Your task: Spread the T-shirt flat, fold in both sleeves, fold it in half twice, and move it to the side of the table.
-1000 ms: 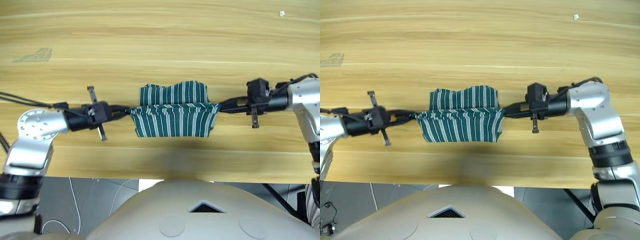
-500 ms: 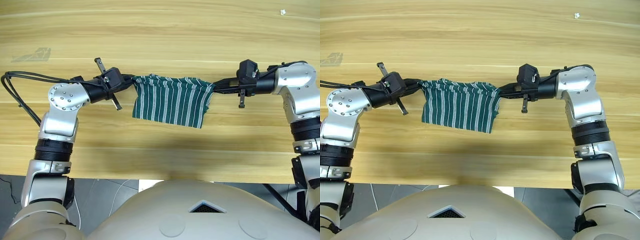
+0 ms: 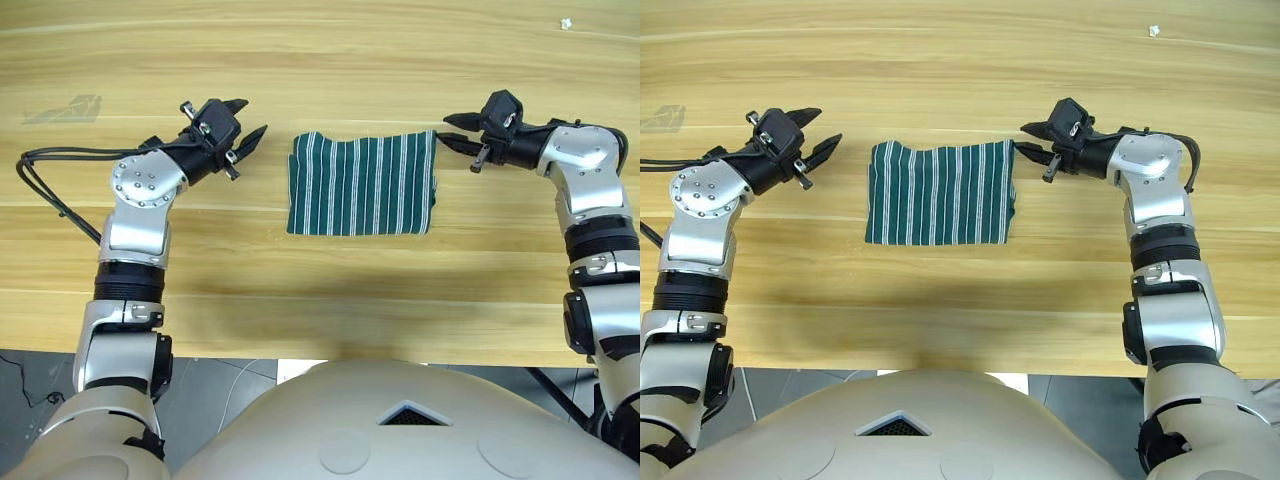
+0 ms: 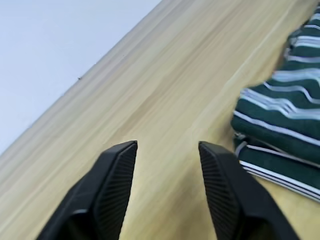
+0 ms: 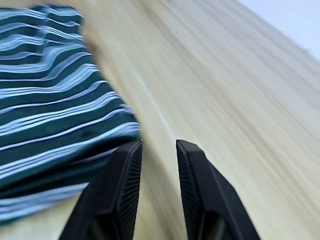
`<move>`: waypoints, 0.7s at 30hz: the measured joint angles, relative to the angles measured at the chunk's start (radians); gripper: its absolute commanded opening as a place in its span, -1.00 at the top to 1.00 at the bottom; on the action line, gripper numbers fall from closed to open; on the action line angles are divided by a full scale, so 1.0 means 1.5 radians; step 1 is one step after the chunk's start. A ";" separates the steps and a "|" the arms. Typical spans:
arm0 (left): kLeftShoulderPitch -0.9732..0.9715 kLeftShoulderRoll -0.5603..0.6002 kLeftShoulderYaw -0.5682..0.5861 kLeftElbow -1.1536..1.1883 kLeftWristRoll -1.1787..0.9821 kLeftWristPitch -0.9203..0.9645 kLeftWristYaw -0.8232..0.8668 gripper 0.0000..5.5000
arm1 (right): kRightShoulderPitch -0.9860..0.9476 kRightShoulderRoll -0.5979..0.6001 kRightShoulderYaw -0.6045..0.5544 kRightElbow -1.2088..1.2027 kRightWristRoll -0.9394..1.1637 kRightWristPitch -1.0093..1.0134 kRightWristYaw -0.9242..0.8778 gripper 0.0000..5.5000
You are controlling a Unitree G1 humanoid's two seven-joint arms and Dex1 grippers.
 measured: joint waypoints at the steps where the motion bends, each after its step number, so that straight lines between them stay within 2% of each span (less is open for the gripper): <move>1: 0.012 -0.010 0.000 0.000 0.000 -0.004 0.004 -0.04 | -0.002 0.002 0.000 0.010 -0.010 -0.013 -0.009 0.55; 5: 0.023 -0.035 0.016 -0.003 0.001 -0.026 0.056 -0.32 | -0.008 0.005 0.011 0.048 -0.091 -0.084 -0.115 0.55; 8: 0.040 -0.063 0.049 -0.011 -0.001 -0.038 0.118 -0.32 | -0.011 0.001 0.023 0.066 -0.145 -0.130 -0.179 0.55; 11: 0.050 -0.106 0.068 -0.022 0.003 -0.062 0.195 -0.32 | 0.004 0.030 0.012 0.033 -0.094 -0.171 -0.144 0.55; 14: 0.051 -0.151 0.113 -0.035 0.012 -0.106 0.300 -0.32 | 0.042 0.106 0.011 -0.066 0.006 -0.196 -0.076 0.55; 18: 0.074 -0.185 0.138 -0.036 -0.003 -0.109 0.335 -0.32 | 0.084 0.162 0.042 -0.083 0.020 -0.194 -0.047 0.55; 21: 0.085 -0.205 0.137 -0.034 -0.015 -0.110 0.336 -0.32 | 0.084 0.197 0.060 -0.037 0.003 -0.187 -0.052 0.55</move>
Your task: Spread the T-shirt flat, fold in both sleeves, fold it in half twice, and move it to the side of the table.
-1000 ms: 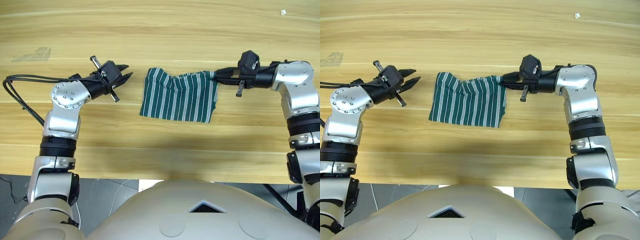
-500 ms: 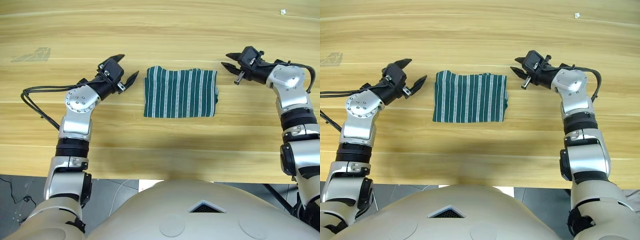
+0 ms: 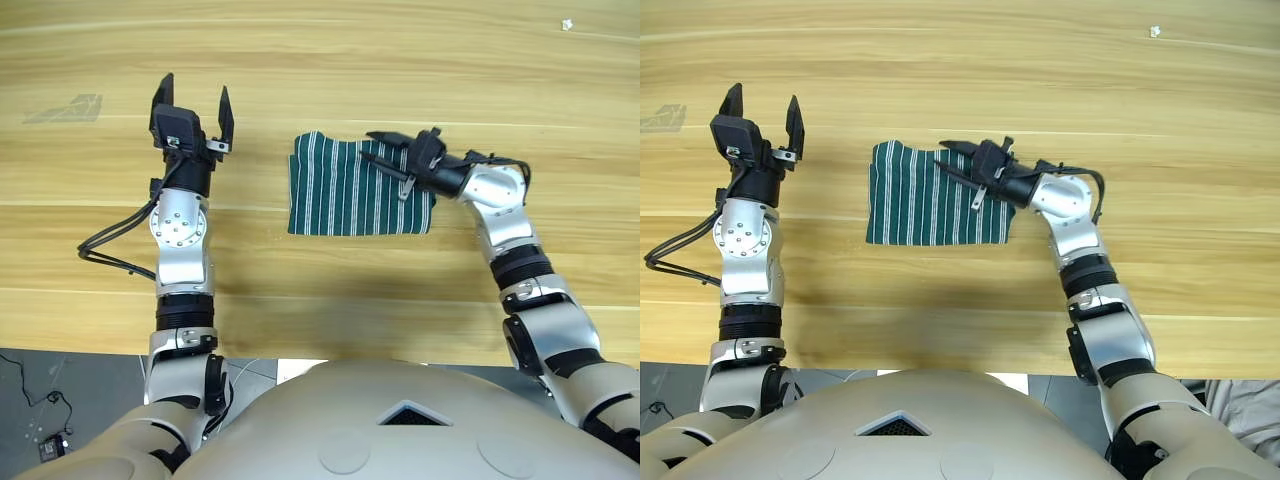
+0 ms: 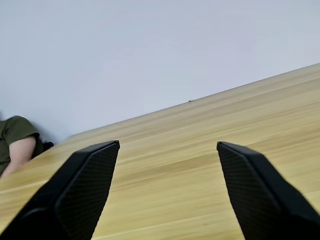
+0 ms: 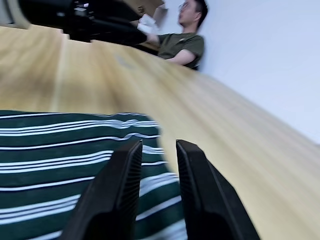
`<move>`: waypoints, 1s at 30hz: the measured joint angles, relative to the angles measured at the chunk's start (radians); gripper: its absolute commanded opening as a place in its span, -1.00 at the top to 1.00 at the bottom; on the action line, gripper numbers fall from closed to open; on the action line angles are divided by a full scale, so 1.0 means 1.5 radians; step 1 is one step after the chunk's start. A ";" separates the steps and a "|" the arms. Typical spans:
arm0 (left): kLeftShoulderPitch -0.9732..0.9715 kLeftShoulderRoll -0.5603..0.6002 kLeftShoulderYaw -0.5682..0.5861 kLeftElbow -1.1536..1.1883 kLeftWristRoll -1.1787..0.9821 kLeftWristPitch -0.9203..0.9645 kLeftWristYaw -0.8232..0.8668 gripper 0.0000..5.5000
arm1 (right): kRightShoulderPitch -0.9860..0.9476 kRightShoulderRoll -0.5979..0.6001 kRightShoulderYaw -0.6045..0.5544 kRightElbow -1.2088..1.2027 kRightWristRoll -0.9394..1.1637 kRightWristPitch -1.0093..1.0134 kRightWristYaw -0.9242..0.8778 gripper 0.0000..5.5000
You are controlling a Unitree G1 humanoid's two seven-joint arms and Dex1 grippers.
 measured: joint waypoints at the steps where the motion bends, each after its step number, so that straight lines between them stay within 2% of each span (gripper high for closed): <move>1: 0.005 -0.004 0.000 0.001 -0.007 0.000 -0.003 -0.32 | -0.019 0.016 0.004 0.047 -0.020 0.006 -0.015 0.55; 5: 0.009 -0.023 -0.004 0.007 -0.013 -0.001 -0.011 -0.32 | -0.090 0.074 0.021 0.190 -0.071 0.028 -0.068 0.55; 10: 0.010 -0.027 -0.014 0.008 -0.011 -0.004 -0.015 -0.32 | -0.149 0.113 0.029 0.276 -0.101 0.085 -0.118 0.55; 13: 0.016 -0.030 -0.017 0.005 -0.010 -0.005 -0.015 -0.32 | -0.169 0.124 -0.012 0.290 -0.079 0.161 -0.183 0.55; 16: 0.066 -0.042 -0.021 -0.045 -0.017 0.008 -0.022 -0.32 | -0.143 0.116 -0.114 0.275 -0.007 0.232 -0.295 0.55; 19: 0.098 -0.050 -0.025 -0.104 -0.026 0.019 -0.025 -0.32 | -0.048 0.091 -0.172 0.161 0.014 0.235 -0.379 0.55; 24: 0.158 -0.057 -0.047 -0.186 -0.026 0.023 -0.029 -0.32 | 0.194 0.077 -0.200 -0.146 0.005 0.244 -0.463 0.55; 28: 0.206 -0.078 -0.088 -0.254 -0.011 0.048 -0.026 -0.32 | 0.386 0.062 -0.266 -0.377 -0.007 0.341 -0.547 0.55; 30: 0.221 -0.091 -0.110 -0.264 0.003 0.058 -0.019 -0.32 | 0.441 0.074 -0.304 -0.451 -0.018 0.397 -0.612 0.55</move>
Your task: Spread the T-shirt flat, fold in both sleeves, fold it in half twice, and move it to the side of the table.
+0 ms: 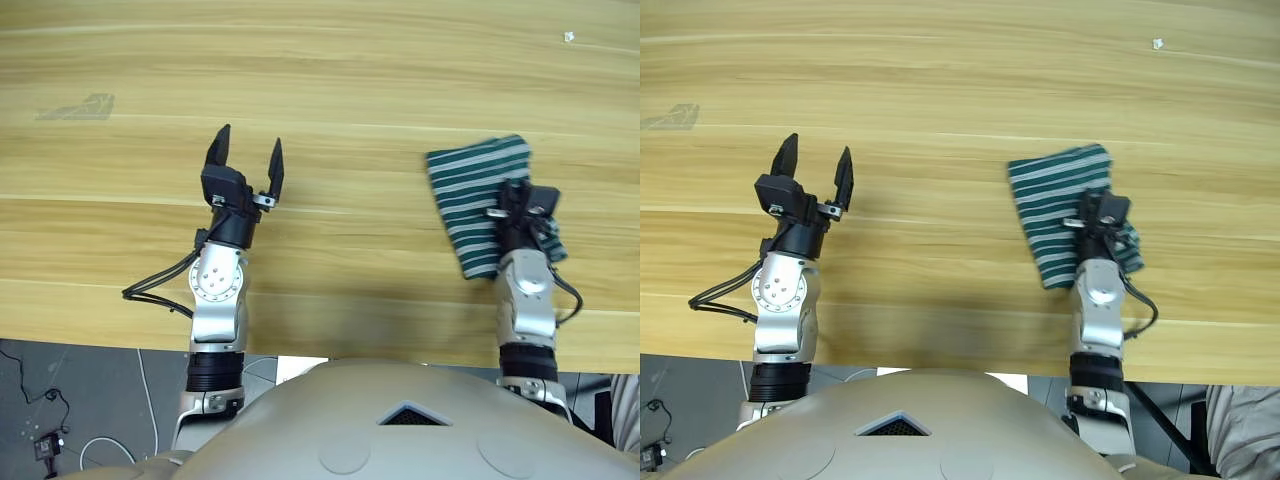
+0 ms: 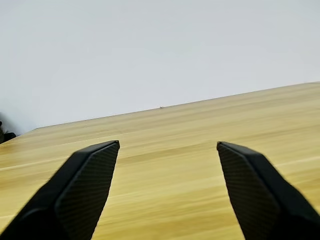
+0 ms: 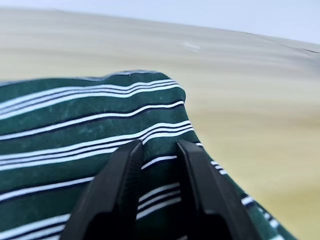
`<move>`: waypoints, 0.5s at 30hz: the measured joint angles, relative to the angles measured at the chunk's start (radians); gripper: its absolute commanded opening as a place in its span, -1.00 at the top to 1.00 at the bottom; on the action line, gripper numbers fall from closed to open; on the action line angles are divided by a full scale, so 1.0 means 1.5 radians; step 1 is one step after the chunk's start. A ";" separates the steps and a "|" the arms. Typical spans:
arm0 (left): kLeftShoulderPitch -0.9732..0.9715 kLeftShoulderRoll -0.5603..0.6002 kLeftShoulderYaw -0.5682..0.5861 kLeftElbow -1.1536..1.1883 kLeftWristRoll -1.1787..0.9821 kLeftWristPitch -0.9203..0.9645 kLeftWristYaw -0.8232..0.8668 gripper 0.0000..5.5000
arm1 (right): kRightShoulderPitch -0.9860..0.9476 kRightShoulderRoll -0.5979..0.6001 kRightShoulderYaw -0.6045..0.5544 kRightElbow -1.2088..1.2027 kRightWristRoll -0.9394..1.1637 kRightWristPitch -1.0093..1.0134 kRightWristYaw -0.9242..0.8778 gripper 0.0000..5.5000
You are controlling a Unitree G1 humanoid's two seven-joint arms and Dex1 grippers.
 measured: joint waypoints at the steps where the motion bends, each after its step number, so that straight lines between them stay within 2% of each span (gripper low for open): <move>1: 0.002 -0.005 -0.007 -0.003 0.006 0.004 0.003 -0.32 | 0.019 0.014 -0.009 -0.030 0.000 0.026 -0.024 0.55; 6: 0.003 -0.008 -0.019 -0.010 0.019 0.018 0.009 -0.32 | 0.035 0.096 -0.016 -0.107 -0.014 0.110 -0.130 0.55; 10: 0.000 -0.009 -0.027 -0.001 0.026 0.019 0.011 -0.32 | 0.013 0.110 -0.022 -0.097 -0.015 0.105 -0.147 0.55; 13: -0.003 -0.010 -0.029 0.010 0.029 0.018 0.014 -0.32 | -0.007 0.084 -0.023 -0.065 -0.022 0.025 -0.127 0.55; 15: -0.009 -0.010 -0.028 0.015 0.038 0.016 0.021 -0.32 | -0.044 0.046 -0.015 -0.062 -0.049 -0.088 -0.115 0.55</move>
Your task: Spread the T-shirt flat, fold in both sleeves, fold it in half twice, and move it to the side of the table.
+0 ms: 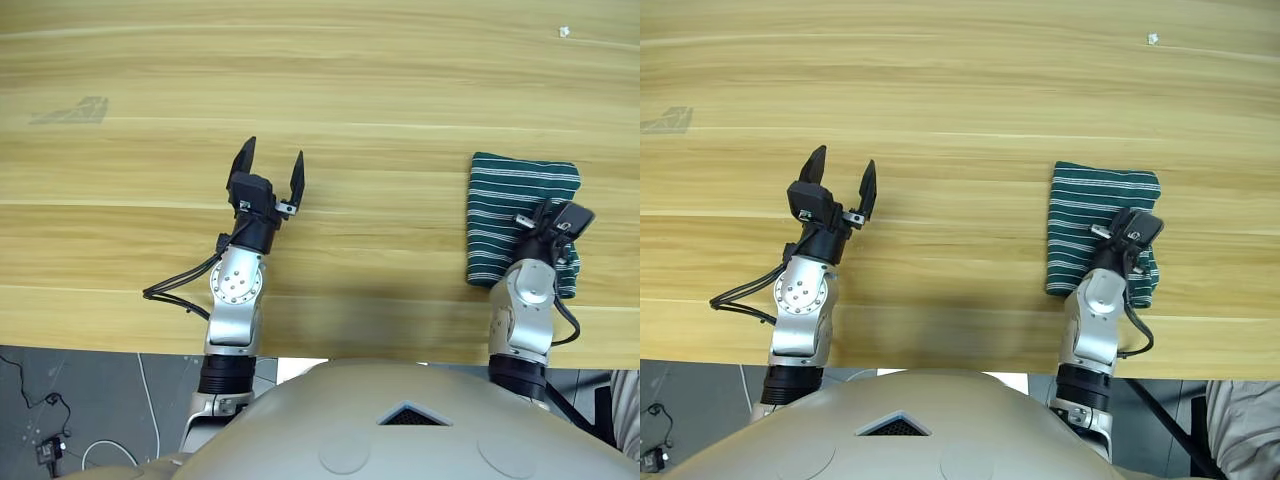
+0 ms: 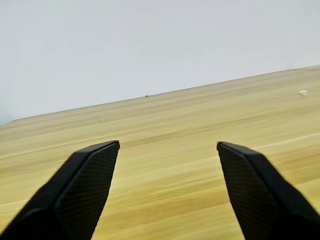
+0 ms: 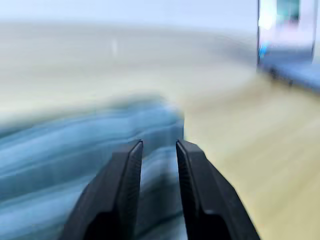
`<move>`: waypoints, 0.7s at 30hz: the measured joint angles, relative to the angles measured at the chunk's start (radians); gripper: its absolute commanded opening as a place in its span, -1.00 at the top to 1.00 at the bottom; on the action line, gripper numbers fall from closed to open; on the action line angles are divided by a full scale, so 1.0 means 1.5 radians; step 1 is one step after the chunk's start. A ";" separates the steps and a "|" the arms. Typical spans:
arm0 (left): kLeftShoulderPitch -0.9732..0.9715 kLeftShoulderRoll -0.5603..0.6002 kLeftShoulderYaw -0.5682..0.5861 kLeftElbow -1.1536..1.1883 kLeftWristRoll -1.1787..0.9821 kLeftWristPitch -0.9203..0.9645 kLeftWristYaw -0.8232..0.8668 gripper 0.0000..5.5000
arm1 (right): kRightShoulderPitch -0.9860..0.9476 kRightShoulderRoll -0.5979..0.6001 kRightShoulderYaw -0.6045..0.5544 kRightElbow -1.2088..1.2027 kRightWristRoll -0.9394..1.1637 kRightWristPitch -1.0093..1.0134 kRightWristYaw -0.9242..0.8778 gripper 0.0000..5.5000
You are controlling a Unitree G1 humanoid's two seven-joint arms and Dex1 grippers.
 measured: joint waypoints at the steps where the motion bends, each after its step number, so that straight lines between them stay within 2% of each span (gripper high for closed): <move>1: -0.004 -0.001 0.000 0.000 0.002 -0.001 0.005 -0.32 | -0.029 -0.024 0.008 -0.005 -0.018 -0.056 0.010 0.55; 6: -0.036 -0.023 -0.007 -0.046 0.017 -0.027 0.028 -0.32 | -0.098 -0.041 0.086 0.005 -0.042 -0.194 0.073 0.55; 10: -0.101 -0.050 -0.016 0.041 0.013 -0.055 0.034 -0.32 | -0.171 -0.017 0.149 0.186 -0.027 -0.304 0.138 0.55; 14: -0.123 -0.049 0.007 0.125 0.002 -0.093 0.034 -0.32 | -0.186 0.022 0.140 0.273 0.047 -0.421 0.160 0.55; 16: -0.140 -0.045 0.030 0.128 0.002 -0.117 0.053 -0.32 | -0.188 0.013 0.138 0.280 0.030 -0.463 0.163 0.55; 21: -0.173 -0.047 0.050 0.150 -0.004 -0.151 0.070 -0.32 | -0.218 0.012 0.115 0.327 0.076 -0.459 0.186 0.55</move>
